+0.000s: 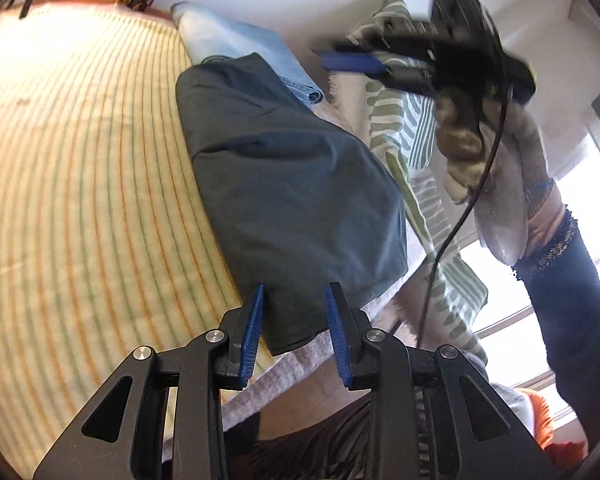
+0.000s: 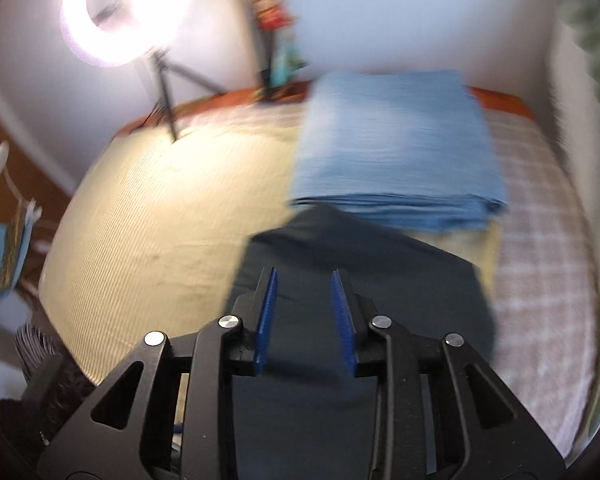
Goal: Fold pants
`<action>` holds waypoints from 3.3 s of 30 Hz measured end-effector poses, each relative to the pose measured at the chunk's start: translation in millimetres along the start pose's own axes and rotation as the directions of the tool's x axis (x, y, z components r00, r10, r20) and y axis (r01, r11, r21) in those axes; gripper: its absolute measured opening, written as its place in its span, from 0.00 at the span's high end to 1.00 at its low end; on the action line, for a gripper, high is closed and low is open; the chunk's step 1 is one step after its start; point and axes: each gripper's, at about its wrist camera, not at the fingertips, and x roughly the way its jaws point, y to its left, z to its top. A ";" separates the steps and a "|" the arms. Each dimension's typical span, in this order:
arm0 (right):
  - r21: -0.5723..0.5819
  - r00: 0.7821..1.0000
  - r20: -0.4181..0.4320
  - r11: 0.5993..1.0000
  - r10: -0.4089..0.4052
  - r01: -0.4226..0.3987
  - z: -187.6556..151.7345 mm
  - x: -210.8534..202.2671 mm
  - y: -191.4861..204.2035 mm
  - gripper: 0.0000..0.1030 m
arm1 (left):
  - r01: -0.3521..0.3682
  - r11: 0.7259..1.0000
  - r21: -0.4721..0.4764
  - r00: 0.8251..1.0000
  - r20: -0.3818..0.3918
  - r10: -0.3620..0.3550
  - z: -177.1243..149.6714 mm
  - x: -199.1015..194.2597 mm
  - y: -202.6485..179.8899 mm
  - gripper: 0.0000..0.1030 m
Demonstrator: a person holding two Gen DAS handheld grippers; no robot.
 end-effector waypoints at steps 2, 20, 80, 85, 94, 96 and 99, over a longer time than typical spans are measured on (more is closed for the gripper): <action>-0.025 0.999 -0.046 1.000 0.001 -0.002 7.6 20.0 22.6 0.68 | 0.010 1.000 -0.007 1.000 0.009 -0.010 -1.5 4.3 2.0 0.72; -0.394 0.850 -0.270 0.857 -0.452 0.331 9.1 155.9 110.6 0.75 | 0.078 0.997 -0.020 0.994 0.077 -0.077 -7.7 11.4 20.6 0.86; -0.012 0.998 -0.055 0.999 -0.040 0.039 -65.2 17.3 63.1 0.86 | 0.021 0.999 0.024 1.000 -0.014 -0.021 38.3 -39.6 17.4 0.74; -0.024 0.997 -0.035 0.997 -0.071 0.070 -135.8 -1.7 83.2 0.85 | -0.028 0.999 0.015 0.999 -0.018 0.028 103.3 -38.3 38.9 0.73; -0.171 0.982 -0.002 0.968 -0.190 0.187 -201.8 15.6 138.9 0.63 | -0.028 0.998 -0.054 0.989 -0.148 0.020 168.3 52.0 72.8 0.72; -0.212 0.964 0.012 0.942 -0.265 0.261 -204.6 22.8 145.2 0.63 | -0.026 0.996 -0.089 0.987 -0.160 0.012 169.6 62.5 77.0 0.72; -0.283 0.941 0.032 0.900 -0.336 0.331 -206.9 29.4 149.8 0.83 | -0.016 0.990 -0.143 0.985 -0.173 -0.009 174.8 73.9 84.9 0.72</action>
